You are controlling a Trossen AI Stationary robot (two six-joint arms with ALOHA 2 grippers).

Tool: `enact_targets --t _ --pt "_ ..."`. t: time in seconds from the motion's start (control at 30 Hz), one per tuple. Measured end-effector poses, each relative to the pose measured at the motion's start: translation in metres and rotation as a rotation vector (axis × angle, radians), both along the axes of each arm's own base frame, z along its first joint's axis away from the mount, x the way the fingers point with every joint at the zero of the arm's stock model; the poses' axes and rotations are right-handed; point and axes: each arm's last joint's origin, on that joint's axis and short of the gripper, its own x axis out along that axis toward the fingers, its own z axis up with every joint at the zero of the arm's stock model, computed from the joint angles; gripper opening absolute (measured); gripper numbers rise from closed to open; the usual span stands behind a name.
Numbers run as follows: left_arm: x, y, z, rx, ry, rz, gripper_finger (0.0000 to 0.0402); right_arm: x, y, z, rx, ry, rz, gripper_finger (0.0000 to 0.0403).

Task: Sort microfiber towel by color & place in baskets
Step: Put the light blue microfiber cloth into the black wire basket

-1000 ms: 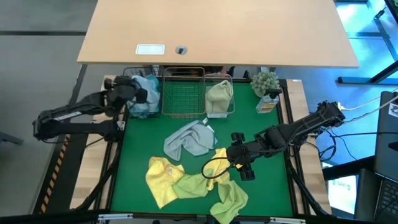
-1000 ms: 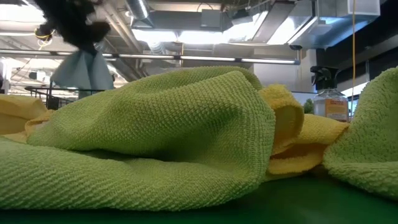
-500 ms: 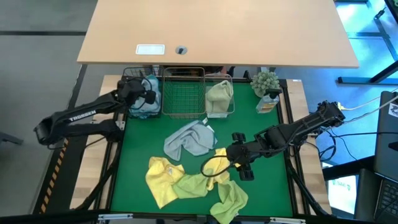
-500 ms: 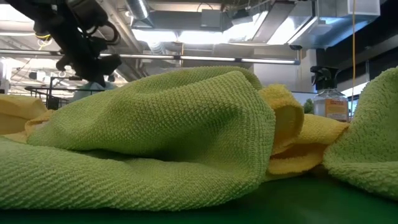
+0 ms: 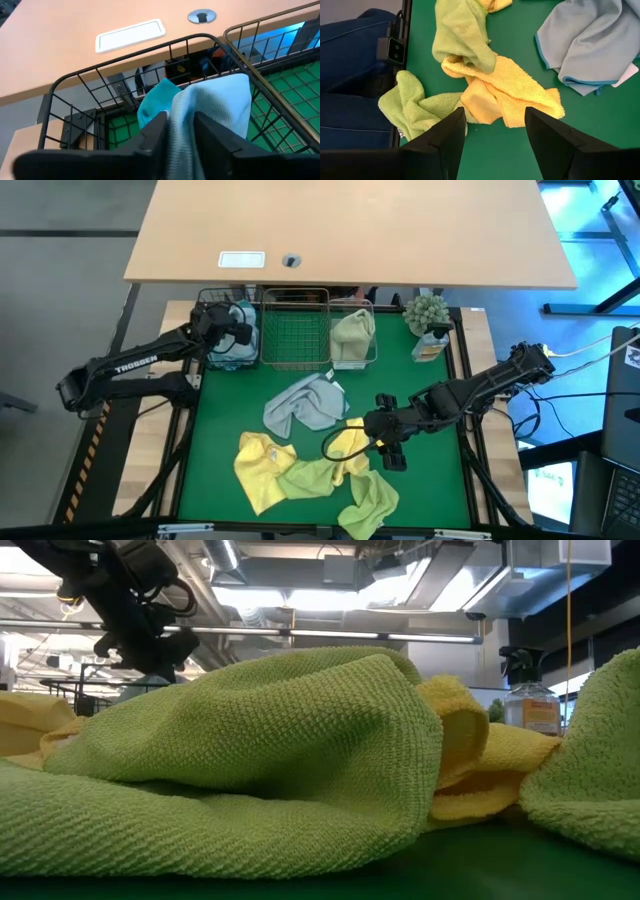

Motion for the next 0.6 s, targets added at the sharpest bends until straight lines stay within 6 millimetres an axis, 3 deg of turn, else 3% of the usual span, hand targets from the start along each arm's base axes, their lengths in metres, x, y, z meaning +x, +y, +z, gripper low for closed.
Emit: enact_targets --t 0.23,0.6 --pt "-0.002 -0.002 0.004 0.003 -0.031 -0.020 0.0162 -0.001 0.003 -0.001 0.082 0.034 0.001 0.0205" --pt "-0.018 -0.022 0.028 0.005 -0.258 -0.240 0.0169 -0.011 0.030 -0.028 0.096 0.042 0.076 0.0205"
